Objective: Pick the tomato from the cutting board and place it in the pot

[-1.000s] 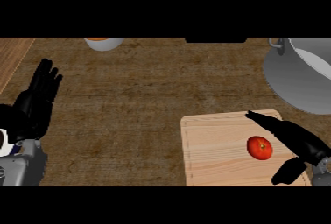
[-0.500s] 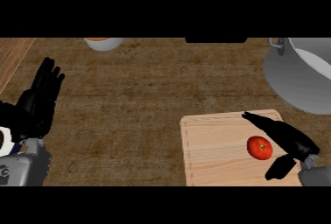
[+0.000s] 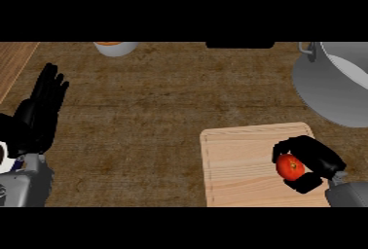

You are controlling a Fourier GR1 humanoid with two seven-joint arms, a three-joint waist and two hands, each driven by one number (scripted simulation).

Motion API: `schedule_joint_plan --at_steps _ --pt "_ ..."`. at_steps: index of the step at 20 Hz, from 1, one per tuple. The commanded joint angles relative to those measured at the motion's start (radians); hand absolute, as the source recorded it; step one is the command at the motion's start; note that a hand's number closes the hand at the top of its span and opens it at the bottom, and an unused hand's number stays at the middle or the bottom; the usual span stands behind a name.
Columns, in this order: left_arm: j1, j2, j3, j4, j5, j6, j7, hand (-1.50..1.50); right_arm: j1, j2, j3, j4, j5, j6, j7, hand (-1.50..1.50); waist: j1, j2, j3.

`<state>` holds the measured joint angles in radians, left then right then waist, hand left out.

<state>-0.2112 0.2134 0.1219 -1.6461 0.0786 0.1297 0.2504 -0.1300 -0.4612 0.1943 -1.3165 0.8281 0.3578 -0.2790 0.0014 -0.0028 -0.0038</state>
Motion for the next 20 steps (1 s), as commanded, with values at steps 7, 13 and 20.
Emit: schedule_joint_plan --at_steps 7,13,20 --pt "0.008 0.013 0.024 -0.021 0.007 -0.032 0.023 0.0 0.098 -0.061 0.0 -0.062 0.051 -0.003 -0.202 1.5 -0.007 0.0 0.004" --pt "0.037 -0.01 0.022 -0.004 -0.009 -0.004 -0.006 0.0 0.277 -0.379 0.137 -0.189 0.106 -0.144 -0.769 1.5 -0.056 -0.013 0.006" --pt "0.048 0.008 0.035 -0.055 -0.007 -0.006 0.008 0.0 0.459 -0.547 -0.13 -0.138 -0.215 -0.308 -1.072 1.5 -0.046 -0.006 0.005"
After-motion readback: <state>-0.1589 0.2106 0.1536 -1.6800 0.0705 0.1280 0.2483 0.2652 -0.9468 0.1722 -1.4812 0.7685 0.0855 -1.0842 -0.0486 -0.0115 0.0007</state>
